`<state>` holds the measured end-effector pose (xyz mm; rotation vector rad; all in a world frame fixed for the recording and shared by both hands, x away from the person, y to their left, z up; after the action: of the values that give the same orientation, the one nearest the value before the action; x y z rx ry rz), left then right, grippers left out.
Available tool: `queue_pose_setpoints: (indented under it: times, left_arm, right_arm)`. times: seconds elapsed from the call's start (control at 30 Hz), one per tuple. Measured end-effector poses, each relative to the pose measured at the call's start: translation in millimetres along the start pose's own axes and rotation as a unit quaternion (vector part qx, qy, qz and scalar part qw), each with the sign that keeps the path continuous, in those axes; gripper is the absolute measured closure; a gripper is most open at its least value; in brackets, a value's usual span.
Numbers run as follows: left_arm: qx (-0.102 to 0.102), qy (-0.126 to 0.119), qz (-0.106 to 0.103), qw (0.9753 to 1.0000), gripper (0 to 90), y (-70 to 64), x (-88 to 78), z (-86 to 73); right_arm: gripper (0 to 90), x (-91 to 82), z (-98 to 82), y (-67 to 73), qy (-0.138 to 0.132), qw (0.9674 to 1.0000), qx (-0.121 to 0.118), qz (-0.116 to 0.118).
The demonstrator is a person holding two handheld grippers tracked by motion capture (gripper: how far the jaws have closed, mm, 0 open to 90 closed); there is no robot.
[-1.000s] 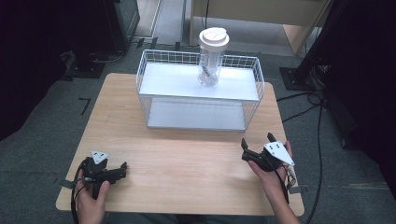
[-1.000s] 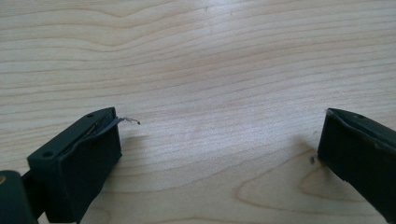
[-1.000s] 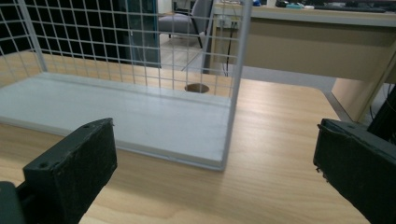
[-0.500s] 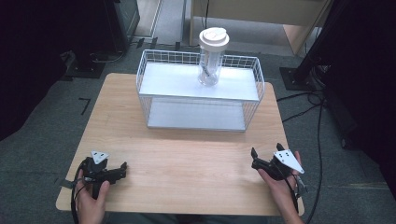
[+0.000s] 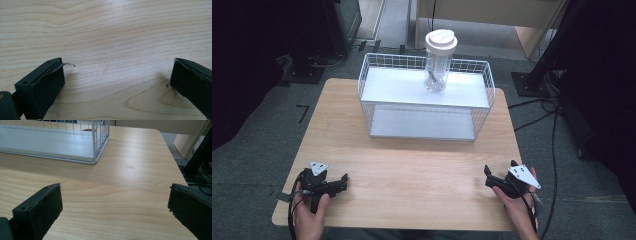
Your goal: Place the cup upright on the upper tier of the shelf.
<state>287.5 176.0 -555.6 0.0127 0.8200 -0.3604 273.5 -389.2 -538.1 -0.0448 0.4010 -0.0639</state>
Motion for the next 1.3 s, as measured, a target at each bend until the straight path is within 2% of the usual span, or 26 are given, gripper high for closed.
queue_pose_setpoints:
  times: [0.27, 0.43, 0.63, 0.8, 0.83, 1.03, 1.23, 1.3]
  left_arm:
    - [0.000, 0.000, 0.000, 1.0000, 0.0, 0.0, 0.0, 0.0]
    - [0.000, 0.000, 0.000, 1.0000, 0.0, 0.0, 0.0, 0.0]
    - [0.000, 0.000, 0.000, 1.0000, 0.0, 0.0, 0.0, 0.0]
    - [0.000, 0.000, 0.000, 1.0000, 0.0, 0.0, 0.0, 0.0]
    - [0.000, 0.000, 0.000, 1.0000, 0.0, 0.0, 0.0, 0.0]
    - [0.000, 0.000, 0.000, 1.0000, 0.0, 0.0, 0.0, 0.0]
    - [0.000, 0.000, 0.000, 1.0000, 0.0, 0.1, 0.0, 0.0]
    - [0.000, 0.000, 0.000, 1.0000, 0.0, 0.0, 0.0, 0.0]
  right_arm:
    - [0.0, -1.4, -5.3, -11.1, 0.038, 0.9992, 0.012, -0.008]
    - [0.3, -0.7, -9.7, -14.6, 0.076, 0.9968, 0.019, -0.015]
    - [0.4, -0.9, -13.5, -13.5, 0.100, 0.9948, 0.001, -0.021]
    - [0.4, -0.3, -15.3, -14.8, 0.115, 0.9930, 0.006, -0.025]
    - [0.4, -0.4, -16.3, -15.2, 0.124, 0.9919, 0.009, -0.028]
    - [0.4, -1.1, -19.1, -17.4, 0.138, 0.9900, 0.012, -0.028]
    - [1.2, -3.6, -25.3, -18.8, 0.174, 0.9842, 0.017, -0.029]
    - [3.8, -5.8, -27.1, -19.4, 0.178, 0.9831, 0.018, -0.038]
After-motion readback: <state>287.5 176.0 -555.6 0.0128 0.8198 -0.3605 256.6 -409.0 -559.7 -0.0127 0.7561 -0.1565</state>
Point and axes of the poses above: each handheld gripper's, and its own axes: x roughly forward along the jaws, z roughly out of its top, y roughly to its left, the point moved 5 cm from there along x, roughly forward along the jaws, and after that the axes turned 11 degrees about -z, right-handed, at the moved point
